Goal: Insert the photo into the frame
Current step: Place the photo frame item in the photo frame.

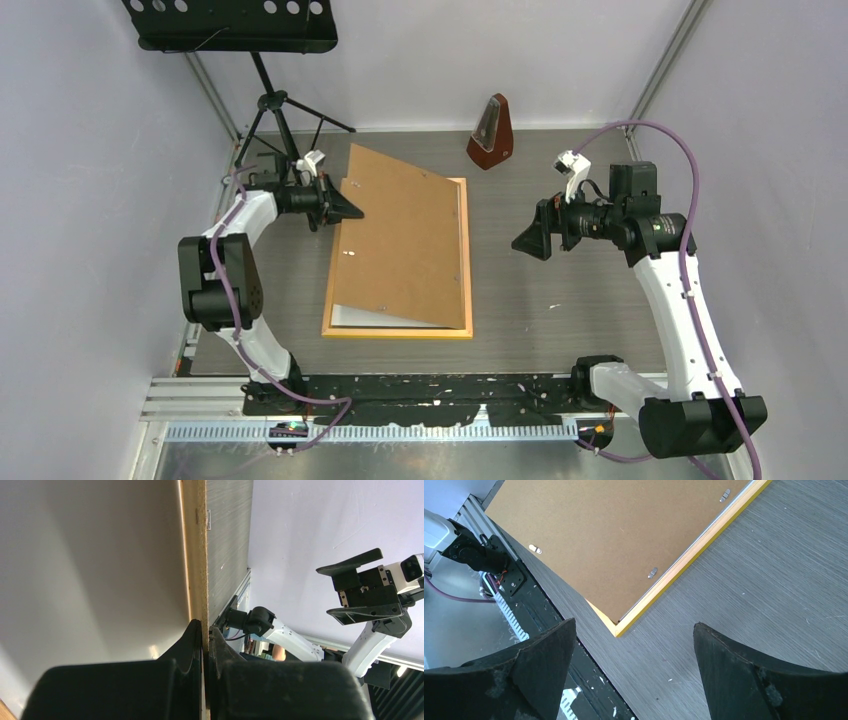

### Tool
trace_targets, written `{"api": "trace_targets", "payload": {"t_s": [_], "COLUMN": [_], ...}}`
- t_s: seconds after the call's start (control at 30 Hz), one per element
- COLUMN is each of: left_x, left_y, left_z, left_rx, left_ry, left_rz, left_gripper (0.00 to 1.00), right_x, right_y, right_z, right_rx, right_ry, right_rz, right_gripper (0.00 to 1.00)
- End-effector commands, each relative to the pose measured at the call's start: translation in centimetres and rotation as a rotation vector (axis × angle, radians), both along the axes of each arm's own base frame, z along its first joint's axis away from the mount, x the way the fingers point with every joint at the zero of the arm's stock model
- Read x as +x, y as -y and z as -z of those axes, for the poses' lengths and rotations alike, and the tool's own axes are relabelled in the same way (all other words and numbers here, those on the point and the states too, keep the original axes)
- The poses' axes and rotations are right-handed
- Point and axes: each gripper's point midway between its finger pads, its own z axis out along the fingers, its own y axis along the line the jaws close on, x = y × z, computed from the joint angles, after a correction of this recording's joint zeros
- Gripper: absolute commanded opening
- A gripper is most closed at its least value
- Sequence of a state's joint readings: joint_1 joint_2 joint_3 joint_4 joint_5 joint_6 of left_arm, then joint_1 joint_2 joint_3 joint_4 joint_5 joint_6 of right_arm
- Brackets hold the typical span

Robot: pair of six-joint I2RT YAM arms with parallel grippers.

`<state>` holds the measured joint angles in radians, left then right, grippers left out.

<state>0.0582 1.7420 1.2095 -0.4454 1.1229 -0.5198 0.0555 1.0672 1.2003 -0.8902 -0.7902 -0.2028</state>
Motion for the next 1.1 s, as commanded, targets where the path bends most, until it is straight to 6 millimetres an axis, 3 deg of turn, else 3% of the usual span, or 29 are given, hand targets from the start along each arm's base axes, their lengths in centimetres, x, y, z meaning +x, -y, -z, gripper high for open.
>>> {"api": "trace_targets", "payload": {"t_s": [0.0, 0.53, 1.07], "left_x": [0.4, 0.6, 0.8], "left_y": [0.7, 1.0, 0.9], "left_z": [-3.1, -2.7, -0.9], "left_rx": [-0.068, -0.06, -0.044], "left_ry": [0.073, 0.069, 0.044], "left_rz": [0.055, 0.062, 0.053], "left_gripper": [0.0, 0.0, 0.0], "right_x": [0.0, 0.0, 0.0], "right_y": [0.1, 0.2, 0.3], "right_z": [-1.1, -1.0, -1.0], "right_rx": [0.006, 0.005, 0.006], "right_ry": [0.052, 0.053, 0.052], "right_rz": [0.007, 0.013, 0.016], "right_gripper": [0.93, 0.93, 0.93]}}
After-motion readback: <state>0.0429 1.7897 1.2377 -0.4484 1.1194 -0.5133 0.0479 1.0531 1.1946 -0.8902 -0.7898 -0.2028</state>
